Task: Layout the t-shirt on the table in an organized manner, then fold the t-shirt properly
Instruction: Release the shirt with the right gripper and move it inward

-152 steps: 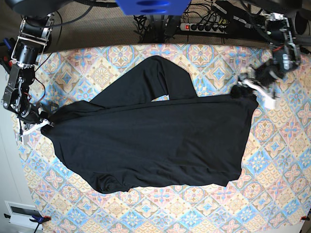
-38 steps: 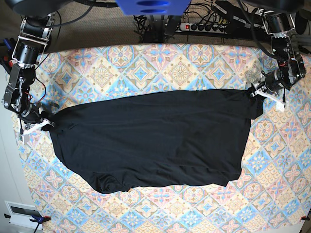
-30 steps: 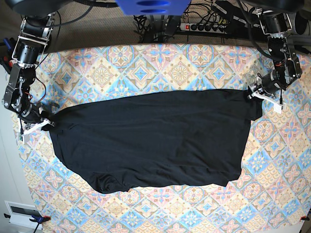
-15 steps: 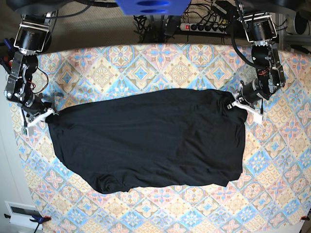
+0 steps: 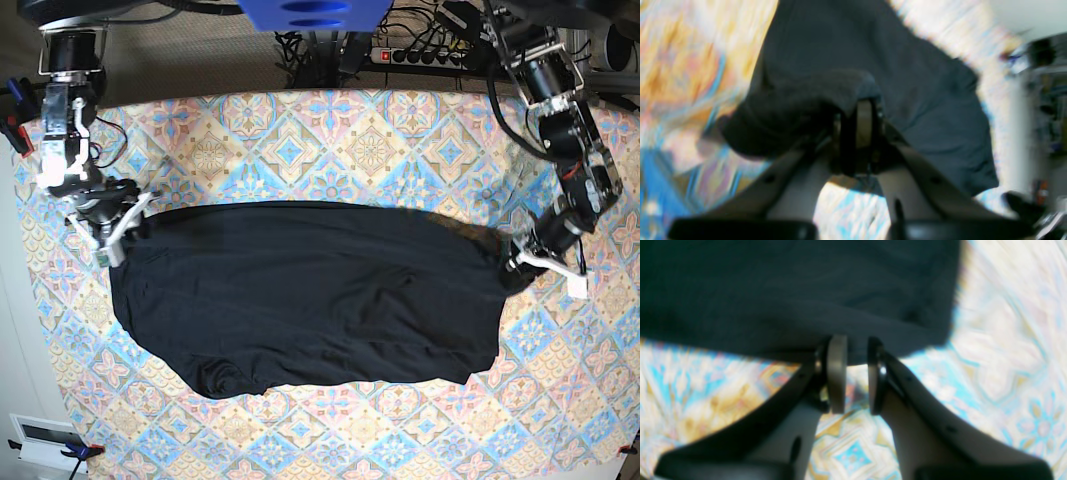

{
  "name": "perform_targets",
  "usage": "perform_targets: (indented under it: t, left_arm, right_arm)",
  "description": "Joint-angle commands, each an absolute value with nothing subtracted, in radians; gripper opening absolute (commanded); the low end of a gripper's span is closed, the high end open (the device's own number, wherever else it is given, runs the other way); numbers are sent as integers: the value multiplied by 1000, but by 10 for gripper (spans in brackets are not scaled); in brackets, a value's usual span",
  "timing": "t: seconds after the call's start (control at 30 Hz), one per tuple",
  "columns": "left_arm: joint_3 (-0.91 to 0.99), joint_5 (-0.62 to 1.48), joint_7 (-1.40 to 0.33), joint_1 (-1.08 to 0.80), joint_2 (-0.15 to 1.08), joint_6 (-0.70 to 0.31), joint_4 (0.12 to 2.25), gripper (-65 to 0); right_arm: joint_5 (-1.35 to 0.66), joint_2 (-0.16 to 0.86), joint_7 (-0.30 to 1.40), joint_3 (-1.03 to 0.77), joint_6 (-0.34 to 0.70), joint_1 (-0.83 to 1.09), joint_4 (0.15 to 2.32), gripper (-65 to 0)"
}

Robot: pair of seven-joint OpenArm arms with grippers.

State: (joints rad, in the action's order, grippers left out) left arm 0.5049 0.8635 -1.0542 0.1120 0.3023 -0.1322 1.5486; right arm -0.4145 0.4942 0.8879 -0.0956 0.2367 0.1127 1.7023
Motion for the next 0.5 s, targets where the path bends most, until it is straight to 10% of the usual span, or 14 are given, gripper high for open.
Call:
perform_targets:
  t: [0.0,0.47]
  left_arm:
    - [509,866,-1041,150,317,-134,1531,-650]
    - [507,727,-984,314,254,-134,1379,-649]
  right_arm:
    - [-369,518,875,-87,232,105,1741,-546]
    - [-116,515,872,97,232,97,1773,-537]
